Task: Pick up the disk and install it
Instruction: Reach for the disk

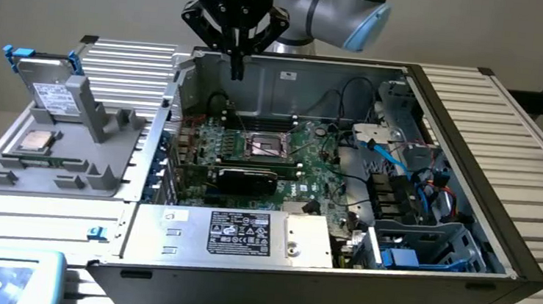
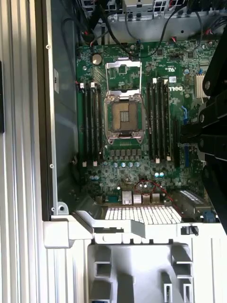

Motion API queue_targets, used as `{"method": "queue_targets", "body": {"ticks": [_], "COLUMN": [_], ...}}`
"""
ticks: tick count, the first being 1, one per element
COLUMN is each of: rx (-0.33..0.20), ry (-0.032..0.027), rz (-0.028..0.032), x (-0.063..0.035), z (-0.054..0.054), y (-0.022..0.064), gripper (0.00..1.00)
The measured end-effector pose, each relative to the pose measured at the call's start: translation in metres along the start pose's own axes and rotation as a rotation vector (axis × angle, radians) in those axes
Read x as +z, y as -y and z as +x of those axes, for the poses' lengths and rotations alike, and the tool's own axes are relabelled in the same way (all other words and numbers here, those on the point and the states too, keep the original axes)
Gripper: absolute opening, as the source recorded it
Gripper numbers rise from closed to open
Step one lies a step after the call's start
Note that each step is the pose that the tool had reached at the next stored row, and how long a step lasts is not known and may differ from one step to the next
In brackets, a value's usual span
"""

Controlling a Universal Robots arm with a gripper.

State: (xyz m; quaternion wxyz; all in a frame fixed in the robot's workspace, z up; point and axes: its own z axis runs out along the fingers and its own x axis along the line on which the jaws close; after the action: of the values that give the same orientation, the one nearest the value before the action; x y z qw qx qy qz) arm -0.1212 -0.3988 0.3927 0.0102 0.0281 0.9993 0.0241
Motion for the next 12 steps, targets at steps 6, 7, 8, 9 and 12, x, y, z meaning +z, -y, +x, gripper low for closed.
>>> {"method": "queue_targets", "body": {"ticks": [6,7,8,9,12], "rx": [0.000,0.000,0.000,0.000,0.000], "ry": [0.0000,0.0000,0.0000,-0.0001,0.0000], "rz": [0.0000,0.0000,0.0000,0.0000,0.0000], "x": [-0.0003,-0.0004,-0.0005,-0.0006,-0.0008], "z": [0.013,0.018,0.023,0.027,0.041], "y": [0.0002,0.0003,0.0005,0.0006,0.0010], "gripper": [0.11,0.11,0.11,0.11,0.11]}}
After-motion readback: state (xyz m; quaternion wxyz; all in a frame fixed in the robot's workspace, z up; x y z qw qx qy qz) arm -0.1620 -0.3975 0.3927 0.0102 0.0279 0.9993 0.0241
